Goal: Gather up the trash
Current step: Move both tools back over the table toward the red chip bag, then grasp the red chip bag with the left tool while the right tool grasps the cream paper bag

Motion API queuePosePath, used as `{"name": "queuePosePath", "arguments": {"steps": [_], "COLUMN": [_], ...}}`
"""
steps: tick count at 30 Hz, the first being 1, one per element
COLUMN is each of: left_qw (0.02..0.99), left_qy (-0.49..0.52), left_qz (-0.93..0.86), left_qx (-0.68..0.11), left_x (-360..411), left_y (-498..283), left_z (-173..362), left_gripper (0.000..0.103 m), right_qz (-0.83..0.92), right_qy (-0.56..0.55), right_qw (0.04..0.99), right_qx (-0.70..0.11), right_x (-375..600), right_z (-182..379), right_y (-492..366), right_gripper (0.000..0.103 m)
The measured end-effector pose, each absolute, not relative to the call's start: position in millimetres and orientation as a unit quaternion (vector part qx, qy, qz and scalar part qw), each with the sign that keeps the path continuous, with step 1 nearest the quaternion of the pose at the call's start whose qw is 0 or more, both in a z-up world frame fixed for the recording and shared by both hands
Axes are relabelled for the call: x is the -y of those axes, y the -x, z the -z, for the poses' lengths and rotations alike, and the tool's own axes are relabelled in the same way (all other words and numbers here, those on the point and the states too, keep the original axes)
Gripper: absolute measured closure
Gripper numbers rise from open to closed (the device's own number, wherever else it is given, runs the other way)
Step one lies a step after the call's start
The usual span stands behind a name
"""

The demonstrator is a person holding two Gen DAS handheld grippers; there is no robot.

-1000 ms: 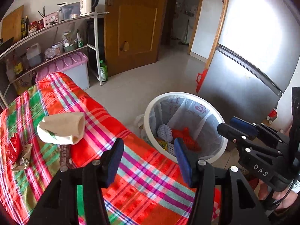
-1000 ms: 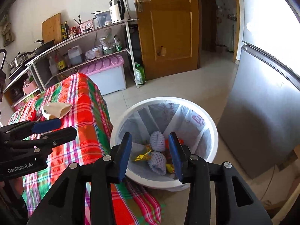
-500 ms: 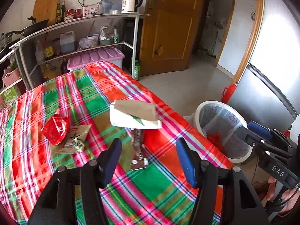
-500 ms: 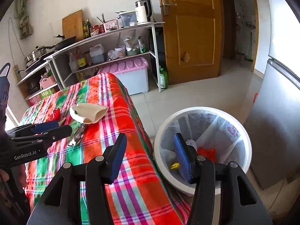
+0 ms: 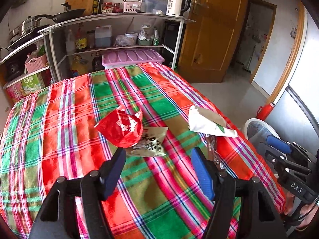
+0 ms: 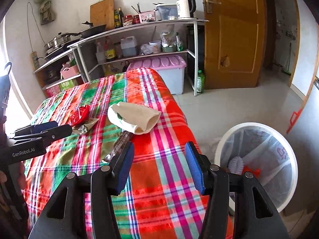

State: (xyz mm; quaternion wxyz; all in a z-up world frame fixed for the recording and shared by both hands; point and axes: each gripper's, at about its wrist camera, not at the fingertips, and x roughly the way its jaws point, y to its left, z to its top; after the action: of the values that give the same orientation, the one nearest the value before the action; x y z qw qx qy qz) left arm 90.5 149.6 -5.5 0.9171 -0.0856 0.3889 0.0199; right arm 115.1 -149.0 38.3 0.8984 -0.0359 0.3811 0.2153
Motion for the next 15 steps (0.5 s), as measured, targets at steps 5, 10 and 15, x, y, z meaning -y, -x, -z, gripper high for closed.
{"name": "queuePosePath", "arguments": {"steps": [5, 10, 15], "left_qw": [0.916, 0.912, 0.908], "left_qy": [0.095, 0.101, 0.102], "left_qz": [-0.04, -0.054, -0.057], "left_qx": [-0.388, -0.394, -0.401], "left_x": [-176.6, -198.6, -213.4], "left_y": [-92.4, -102.1, -118.0], "left_z": [6.4, 8.2, 13.3], "left_gripper": [0.031, 0.029, 0.028], "right_qz": [-0.239, -0.252, -0.263], "right_qy": [0.058, 0.078, 0.102], "right_qw": [0.892, 0.888, 0.884], "right_qx": [-0.38, -0.376, -0.373], "right_x": [119.2, 97.0, 82.0], "right_z": [-35.2, -34.6, -33.3], "right_y": [-121.9, -132.2, -143.6], "right_gripper": [0.049, 0.049, 0.049]}}
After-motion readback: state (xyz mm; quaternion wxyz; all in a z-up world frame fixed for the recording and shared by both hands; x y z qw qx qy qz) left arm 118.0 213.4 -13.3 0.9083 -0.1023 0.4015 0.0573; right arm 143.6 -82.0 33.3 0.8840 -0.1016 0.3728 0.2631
